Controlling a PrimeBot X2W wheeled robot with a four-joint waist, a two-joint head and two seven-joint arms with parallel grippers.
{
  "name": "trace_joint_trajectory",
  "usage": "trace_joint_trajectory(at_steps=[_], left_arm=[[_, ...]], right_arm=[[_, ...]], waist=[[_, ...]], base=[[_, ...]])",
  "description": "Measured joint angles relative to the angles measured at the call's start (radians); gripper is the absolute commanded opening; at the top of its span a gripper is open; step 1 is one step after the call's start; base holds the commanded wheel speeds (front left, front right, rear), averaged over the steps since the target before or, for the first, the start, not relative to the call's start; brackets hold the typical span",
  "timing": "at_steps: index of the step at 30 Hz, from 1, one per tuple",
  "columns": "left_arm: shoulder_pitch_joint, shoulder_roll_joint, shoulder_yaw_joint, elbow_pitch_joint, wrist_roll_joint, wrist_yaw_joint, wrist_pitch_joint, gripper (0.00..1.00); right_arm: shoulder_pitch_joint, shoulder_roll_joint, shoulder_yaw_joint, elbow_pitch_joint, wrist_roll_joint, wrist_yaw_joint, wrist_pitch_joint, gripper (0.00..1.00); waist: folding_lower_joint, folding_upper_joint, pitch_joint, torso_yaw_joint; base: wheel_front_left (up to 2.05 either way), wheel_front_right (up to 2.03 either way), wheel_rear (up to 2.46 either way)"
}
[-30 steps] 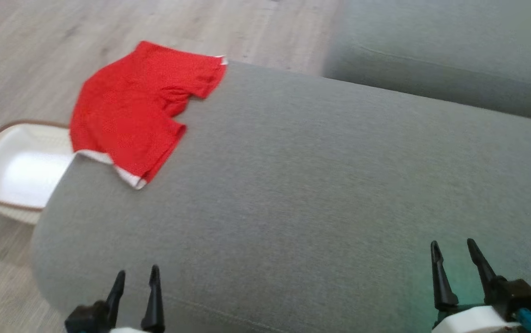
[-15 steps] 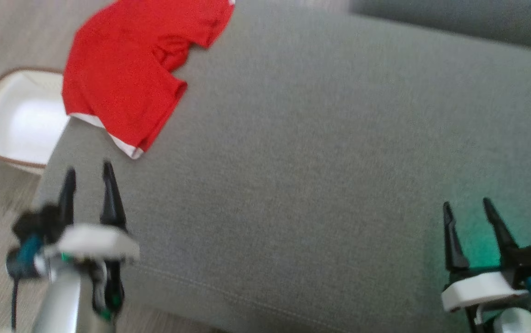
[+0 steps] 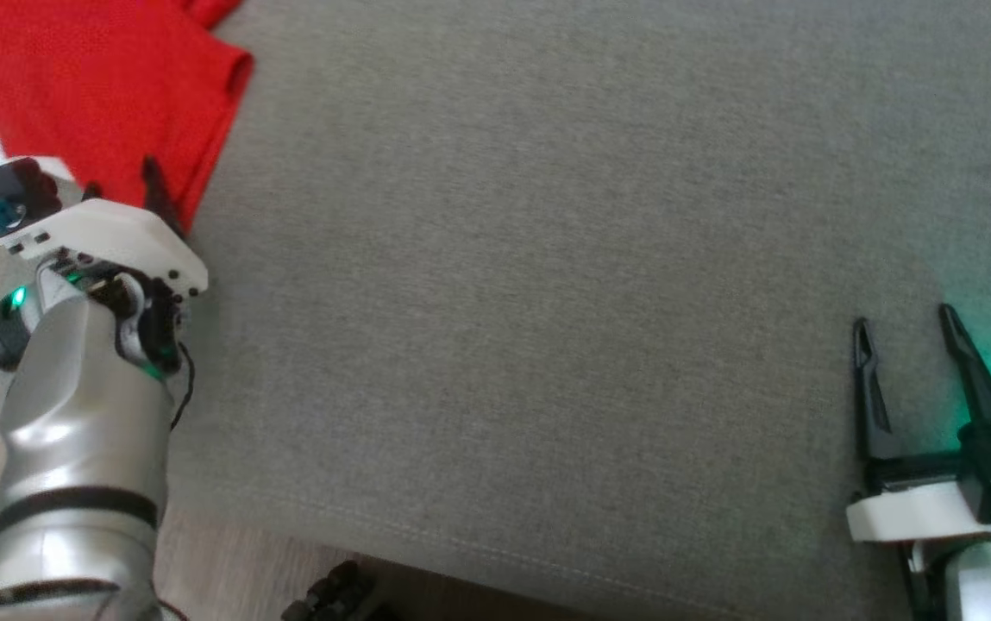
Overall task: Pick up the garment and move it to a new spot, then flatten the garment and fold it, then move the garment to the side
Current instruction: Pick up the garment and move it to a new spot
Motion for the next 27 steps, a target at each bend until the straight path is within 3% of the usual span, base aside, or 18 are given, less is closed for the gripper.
trace_joint_trajectory(at_steps=[5,6,7,8,20,27], left_arm=[[-0.064,0.020,0.021,0.133,-0.010,0.023,0.008,1.00],[-0.077,0.027,0.020,0.154,-0.010,0.022,0.016,0.77],[-0.087,0.035,0.021,0.171,-0.010,0.021,0.025,0.28],[-0.096,0.041,0.021,0.186,-0.010,0.014,0.026,0.00],[-0.097,0.080,-0.027,0.228,-0.002,-0.099,-0.073,0.00],[-0.097,0.063,-0.110,0.166,0.009,-0.177,0.012,0.00]], right_arm=[[-0.018,0.000,0.033,-0.023,0.013,0.000,0.022,1.00],[-0.019,0.000,0.036,-0.024,0.018,0.000,0.023,1.00],[-0.022,0.000,0.038,-0.024,0.018,0.000,0.025,1.00],[-0.026,0.000,0.038,-0.020,0.019,0.000,0.032,1.00],[-0.004,-0.001,0.047,0.102,0.105,0.000,0.030,1.00],[0.014,-0.001,0.119,0.182,0.188,0.000,0.012,1.00]], waist=[[-0.0001,0.0000,0.021,-0.041],[-0.0001,0.0000,0.020,-0.047],[-0.0002,0.0000,0.017,-0.053],[-0.0001,0.0000,0.012,-0.056],[-0.0002,0.0000,-0.121,-0.076],[-0.0002,0.0000,-0.268,-0.101]], base=[[0.00,0.00,0.00],[0.00,0.00,0.00],[0.00,0.00,0.00],[0.00,0.00,0.00],[0.00,0.00,0.00],[0.00,0.00,0.00]])
